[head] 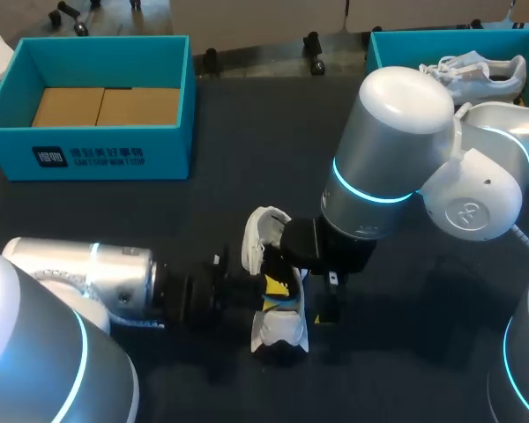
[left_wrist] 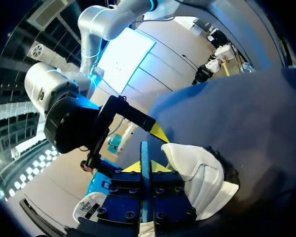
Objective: Take the shoe out of the shoebox, open the shoe tongue, remove and reinsert the insole, then place the shoe into the shoebox
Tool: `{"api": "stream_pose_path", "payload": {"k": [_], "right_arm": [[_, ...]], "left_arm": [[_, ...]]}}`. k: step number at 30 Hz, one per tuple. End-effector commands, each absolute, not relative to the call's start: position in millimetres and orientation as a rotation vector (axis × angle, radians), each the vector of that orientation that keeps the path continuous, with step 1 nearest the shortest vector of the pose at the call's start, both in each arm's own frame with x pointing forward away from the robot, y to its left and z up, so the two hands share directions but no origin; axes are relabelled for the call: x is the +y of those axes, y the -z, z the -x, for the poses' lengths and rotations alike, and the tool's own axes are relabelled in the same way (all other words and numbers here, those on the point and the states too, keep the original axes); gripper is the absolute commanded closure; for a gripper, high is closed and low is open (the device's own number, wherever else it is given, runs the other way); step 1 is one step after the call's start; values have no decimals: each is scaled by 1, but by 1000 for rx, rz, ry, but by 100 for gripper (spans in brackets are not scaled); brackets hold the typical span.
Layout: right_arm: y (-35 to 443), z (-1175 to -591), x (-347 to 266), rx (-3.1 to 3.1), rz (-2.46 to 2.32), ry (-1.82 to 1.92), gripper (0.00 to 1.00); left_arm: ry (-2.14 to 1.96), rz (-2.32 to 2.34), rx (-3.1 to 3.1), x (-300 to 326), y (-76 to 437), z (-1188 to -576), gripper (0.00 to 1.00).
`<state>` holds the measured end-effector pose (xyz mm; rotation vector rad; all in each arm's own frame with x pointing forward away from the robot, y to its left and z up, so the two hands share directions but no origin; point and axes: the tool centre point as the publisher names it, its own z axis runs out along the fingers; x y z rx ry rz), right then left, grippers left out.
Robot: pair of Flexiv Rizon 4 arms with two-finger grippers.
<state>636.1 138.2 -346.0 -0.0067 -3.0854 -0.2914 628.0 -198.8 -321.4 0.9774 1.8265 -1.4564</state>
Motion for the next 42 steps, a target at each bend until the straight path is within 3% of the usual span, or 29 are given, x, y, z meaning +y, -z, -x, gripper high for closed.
{"api": "stream_pose_path", "payload": {"k": [1, 26, 29, 31, 34, 38, 42], "right_arm": [[347, -636, 139, -3087, 6, 290, 0], [347, -636, 139, -3087, 6, 290, 0], [347, -636, 139, -3087, 6, 290, 0], [347, -636, 139, -3087, 6, 290, 0], [347, -636, 139, -3087, 6, 290, 0], [347, -636, 139, -3087, 6, 290, 0], [347, -636, 139, -3087, 6, 290, 0]], "left_arm": [[1425, -986, 1796, -203, 329, -625, 100], [1349, -957, 1844, -203, 336, -642, 100], [1393, -949, 1859, -199, 331, -637, 83], [1410, -946, 1868, -196, 327, -635, 79], [1432, -939, 1887, -193, 321, -631, 77], [1430, -946, 1922, -190, 316, -628, 81], [1422, -961, 1944, -189, 313, -624, 74]]}}
